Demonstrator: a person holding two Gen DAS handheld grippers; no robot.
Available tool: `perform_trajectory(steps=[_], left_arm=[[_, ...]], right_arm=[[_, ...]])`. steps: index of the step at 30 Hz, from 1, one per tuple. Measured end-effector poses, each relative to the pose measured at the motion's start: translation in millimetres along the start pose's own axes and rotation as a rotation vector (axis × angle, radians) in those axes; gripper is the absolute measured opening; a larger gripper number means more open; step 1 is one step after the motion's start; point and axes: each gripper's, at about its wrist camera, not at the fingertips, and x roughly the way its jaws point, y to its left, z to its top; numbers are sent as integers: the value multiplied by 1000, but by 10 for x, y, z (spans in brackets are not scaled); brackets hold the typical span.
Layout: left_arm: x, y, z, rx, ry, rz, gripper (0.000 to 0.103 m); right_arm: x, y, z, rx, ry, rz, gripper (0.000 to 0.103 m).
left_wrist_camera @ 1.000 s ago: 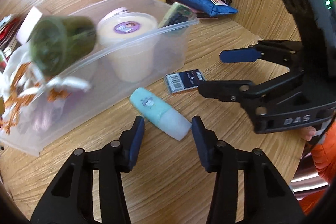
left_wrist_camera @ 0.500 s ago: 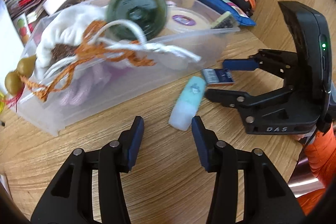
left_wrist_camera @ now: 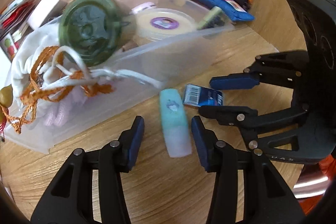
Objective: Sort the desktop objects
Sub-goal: 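Grasp the mint-green tube with the left gripper while the right grasps the blue Max box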
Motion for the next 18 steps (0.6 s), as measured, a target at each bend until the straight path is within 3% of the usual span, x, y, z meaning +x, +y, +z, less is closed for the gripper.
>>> perform_trajectory(steps=[3,5,7,10,18], left_arm=[[29,38,28,-34,-15,15,46],[49,-9,37,-23,-21,34,44],[58,-69,33,11,-26,55,29],[75,-132,35,42,-29,80,25],[-42,-60,-20,11,-45,54,25]], right_arm=[[36,-28,41,27,-11,3,31],[15,-4,28,23,-15,3,25],[-2,13,11,22,-14,2,25],[-64,-8,-26,44,-24,4,25],[-295,66,-47,92,-91,24,25]])
